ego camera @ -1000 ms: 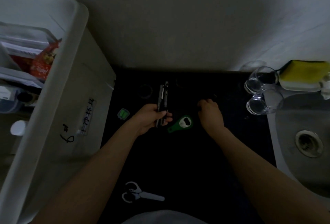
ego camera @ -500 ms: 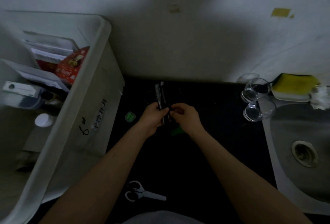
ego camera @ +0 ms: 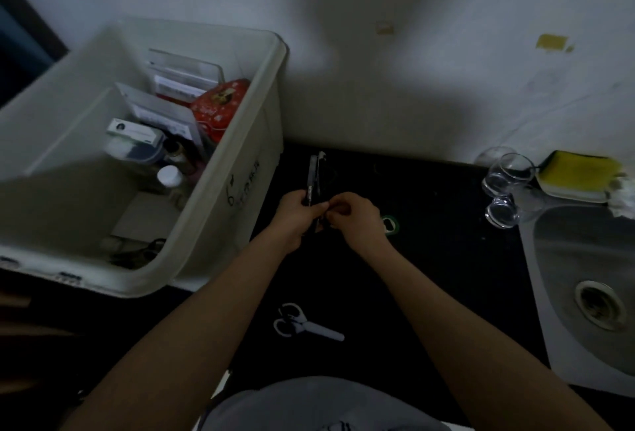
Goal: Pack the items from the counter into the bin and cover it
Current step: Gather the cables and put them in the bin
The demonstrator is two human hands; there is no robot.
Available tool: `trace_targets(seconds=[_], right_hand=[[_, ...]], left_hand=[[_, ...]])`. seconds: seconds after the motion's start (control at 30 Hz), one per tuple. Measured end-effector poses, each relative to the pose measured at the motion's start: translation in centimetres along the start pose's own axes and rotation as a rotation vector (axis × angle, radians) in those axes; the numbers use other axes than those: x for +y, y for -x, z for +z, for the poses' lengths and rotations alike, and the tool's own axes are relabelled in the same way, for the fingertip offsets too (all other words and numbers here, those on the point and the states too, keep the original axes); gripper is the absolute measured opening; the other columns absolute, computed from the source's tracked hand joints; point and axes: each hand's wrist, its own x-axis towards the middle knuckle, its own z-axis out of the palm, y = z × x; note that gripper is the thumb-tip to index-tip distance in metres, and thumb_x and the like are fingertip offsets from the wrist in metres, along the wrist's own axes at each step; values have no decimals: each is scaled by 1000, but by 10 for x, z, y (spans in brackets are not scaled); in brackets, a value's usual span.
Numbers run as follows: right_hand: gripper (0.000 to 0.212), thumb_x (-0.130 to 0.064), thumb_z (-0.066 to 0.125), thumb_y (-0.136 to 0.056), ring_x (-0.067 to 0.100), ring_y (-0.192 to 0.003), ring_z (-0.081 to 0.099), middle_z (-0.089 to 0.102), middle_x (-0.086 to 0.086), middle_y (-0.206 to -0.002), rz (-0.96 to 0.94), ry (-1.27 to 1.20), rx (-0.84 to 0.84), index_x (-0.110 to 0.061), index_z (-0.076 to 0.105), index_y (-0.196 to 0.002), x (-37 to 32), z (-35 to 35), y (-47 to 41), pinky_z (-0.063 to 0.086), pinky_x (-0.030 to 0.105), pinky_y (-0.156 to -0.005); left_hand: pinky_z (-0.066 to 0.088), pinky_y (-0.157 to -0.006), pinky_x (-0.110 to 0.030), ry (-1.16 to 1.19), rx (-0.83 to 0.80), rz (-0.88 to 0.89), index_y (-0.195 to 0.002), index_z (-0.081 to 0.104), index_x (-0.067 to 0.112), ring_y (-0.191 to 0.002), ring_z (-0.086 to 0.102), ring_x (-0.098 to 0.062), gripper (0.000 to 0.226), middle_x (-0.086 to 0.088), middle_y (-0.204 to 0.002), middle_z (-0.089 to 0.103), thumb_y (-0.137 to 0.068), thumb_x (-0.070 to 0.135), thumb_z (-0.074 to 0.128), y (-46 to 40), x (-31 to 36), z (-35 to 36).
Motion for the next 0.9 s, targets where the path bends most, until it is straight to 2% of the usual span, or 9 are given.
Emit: trace_targets(seconds=[0.17, 0.27, 0.33, 0.4, 0.5, 0.57, 0.73, 0.8, 0.9], right_hand=[[23, -5, 56, -90, 21, -98, 64, 68, 12, -107, -14, 85, -104, -5, 66, -111, 9, 20, 18, 48, 24, -83], [23, -6, 54, -92, 23, -103, 62, 66, 12, -111, 27, 162, -125, -3, 64, -112, 25, 35, 31, 44, 18, -76], [23, -6, 51, -94, 23, -102, 61, 65, 14, -113, 44, 245, -169, -1, 63, -113, 36, 48, 43, 39, 13, -70], [26, -7, 48, -96, 28, -103, 61, 64, 20, -114, 74, 266, -255, 2, 61, -115, 45, 64, 53, 44, 17, -76], [29, -8, 44, -97, 38, -100, 61, 63, 28, -111, 165, 265, -291, 11, 59, -113, 52, 82, 60, 49, 35, -84], [30, -9, 45, -97, 39, -102, 60, 62, 29, -110, 189, 287, -304, 14, 57, -113, 56, 87, 60, 46, 32, -79], [31, -18, 56, -93, 29, -107, 58, 60, 21, -115, 145, 373, -348, 3, 57, -116, 63, 96, 60, 43, 25, -76], [37, -25, 64, -88, 27, -106, 56, 57, 17, -117, 107, 413, -374, -2, 57, -115, 62, 103, 61, 42, 23, -75], [50, -33, 69, -82, 29, -112, 50, 50, 15, -121, 54, 571, -470, -5, 52, -120, 62, 114, 67, 45, 31, -88]], left_hand=[[55, -80, -34, -103, 116, 43, -119, 56, 8, -98, 63, -24, 27, -10, -110, 64, -92, 7, 56, 19, -28, -14], [55, -81, -37, -144, 236, 33, -109, 54, 11, -87, 63, -23, 19, -10, -102, 62, -91, 4, 53, 29, -52, -23], [54, -78, -38, -161, 258, -3, -105, 51, 11, -76, 62, -19, 18, -9, -95, 60, -90, 0, 52, 33, -68, -30], [55, -80, -41, -217, 221, -46, -105, 52, 9, -76, 62, -21, 18, -11, -93, 60, -90, -1, 52, 36, -83, -37], [53, -88, -48, -295, 155, -92, -101, 54, 10, -95, 62, -33, 15, -20, -104, 61, -90, 1, 51, 37, -101, -42], [51, -91, -50, -333, 136, -110, -105, 55, 8, -102, 60, -36, 17, -18, -106, 60, -91, 1, 49, 36, -109, -46], [50, -94, -47, -314, 89, -144, -115, 54, 6, -106, 58, -32, 24, -16, -112, 59, -92, 0, 49, 33, -117, -55], [54, -86, -39, -253, 75, -163, -110, 53, 11, -101, 59, -28, 21, -12, -104, 60, -93, 0, 48, 32, -118, -59], [52, -72, -24, -156, 80, -173, -114, 51, 11, -86, 59, -18, 24, -7, -99, 59, -93, -1, 48, 30, -118, -65]])
